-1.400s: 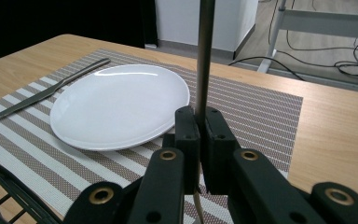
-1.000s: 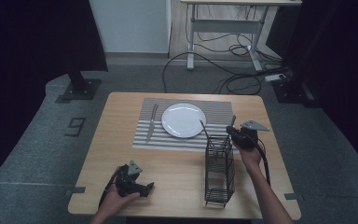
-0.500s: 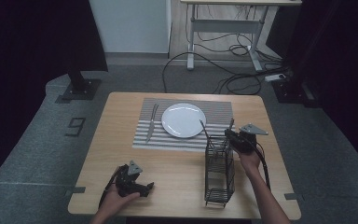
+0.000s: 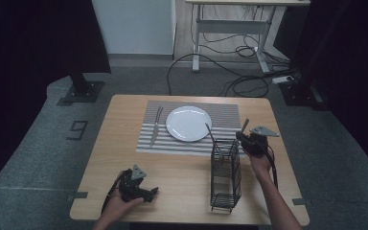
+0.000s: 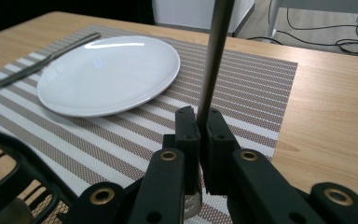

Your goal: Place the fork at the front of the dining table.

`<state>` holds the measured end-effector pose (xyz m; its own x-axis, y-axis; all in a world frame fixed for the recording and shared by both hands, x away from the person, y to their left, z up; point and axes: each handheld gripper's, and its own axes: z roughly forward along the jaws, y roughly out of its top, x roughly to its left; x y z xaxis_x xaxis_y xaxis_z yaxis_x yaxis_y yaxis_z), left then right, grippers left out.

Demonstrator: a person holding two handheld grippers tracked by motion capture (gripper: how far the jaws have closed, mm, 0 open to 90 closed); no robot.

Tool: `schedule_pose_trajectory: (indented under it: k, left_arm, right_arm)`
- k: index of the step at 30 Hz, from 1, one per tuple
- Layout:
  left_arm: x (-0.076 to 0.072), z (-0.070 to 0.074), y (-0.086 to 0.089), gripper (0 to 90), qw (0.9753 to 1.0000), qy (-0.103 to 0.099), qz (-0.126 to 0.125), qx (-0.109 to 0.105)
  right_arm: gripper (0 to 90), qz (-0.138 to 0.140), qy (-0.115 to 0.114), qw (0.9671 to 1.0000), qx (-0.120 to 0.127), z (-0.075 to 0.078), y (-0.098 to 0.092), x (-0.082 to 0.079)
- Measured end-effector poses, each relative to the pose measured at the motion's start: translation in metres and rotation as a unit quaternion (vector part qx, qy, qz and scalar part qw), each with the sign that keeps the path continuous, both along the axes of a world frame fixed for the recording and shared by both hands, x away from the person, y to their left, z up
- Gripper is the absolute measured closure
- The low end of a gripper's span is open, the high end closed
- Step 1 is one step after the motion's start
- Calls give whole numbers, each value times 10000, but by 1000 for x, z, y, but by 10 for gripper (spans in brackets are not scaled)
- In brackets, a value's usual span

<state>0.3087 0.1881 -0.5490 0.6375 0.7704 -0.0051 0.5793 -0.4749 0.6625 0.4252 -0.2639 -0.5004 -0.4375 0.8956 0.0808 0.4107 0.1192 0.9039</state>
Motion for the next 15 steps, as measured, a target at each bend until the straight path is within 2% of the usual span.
schedule_pose_trajectory:
  k: [2,6,7,9,12,15]
  left_arm:
    - [0,0,0,0,10000,0,-1,0]
    - [0,0,0,0,10000,6,-3,6]
    - [0,0,0,0,10000,5,-3,6]
    - [0,0,0,0,10000,6,-4,7]
    - [0,0,0,0,10000,6,-3,6]
    - [0,0,0,0,10000,5,-4,6]
  right_arm:
    - [860,77,98,9999,111,2,-2,3]
    - [858,238,191,9995,31,4,3,11]
    - [859,284,155,9995,53,3,6,13]
    - [858,333,254,9991,22,2,9,18]
    - [858,332,254,9991,-30,-1,12,24]
    - [858,291,274,9992,41,-2,12,28]
